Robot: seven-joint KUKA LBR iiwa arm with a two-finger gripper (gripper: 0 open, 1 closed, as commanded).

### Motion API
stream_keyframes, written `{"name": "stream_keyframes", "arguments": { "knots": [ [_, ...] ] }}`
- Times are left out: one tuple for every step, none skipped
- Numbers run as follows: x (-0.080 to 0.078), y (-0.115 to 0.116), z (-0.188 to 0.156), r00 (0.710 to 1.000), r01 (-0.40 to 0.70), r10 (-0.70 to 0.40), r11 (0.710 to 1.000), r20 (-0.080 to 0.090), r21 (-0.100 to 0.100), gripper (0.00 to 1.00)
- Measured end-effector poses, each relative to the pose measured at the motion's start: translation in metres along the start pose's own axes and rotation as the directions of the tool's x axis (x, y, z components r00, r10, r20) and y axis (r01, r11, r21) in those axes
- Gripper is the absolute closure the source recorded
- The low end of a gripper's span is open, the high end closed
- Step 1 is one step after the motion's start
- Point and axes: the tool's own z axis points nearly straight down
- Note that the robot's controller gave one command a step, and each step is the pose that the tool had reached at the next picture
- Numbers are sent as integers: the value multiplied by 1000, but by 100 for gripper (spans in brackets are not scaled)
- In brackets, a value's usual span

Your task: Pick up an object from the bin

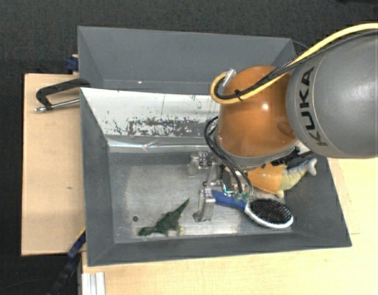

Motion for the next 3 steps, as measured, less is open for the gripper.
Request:
{"name": "stream_keyframes", "arguments": {
  "knots": [
    [-4,49,127,978,210,-210,978,2,1,0],
    [-7,44,93,819,574,-574,819,14,6,0],
    [-20,14,69,804,594,-594,804,13,8,0]
  ]
}}
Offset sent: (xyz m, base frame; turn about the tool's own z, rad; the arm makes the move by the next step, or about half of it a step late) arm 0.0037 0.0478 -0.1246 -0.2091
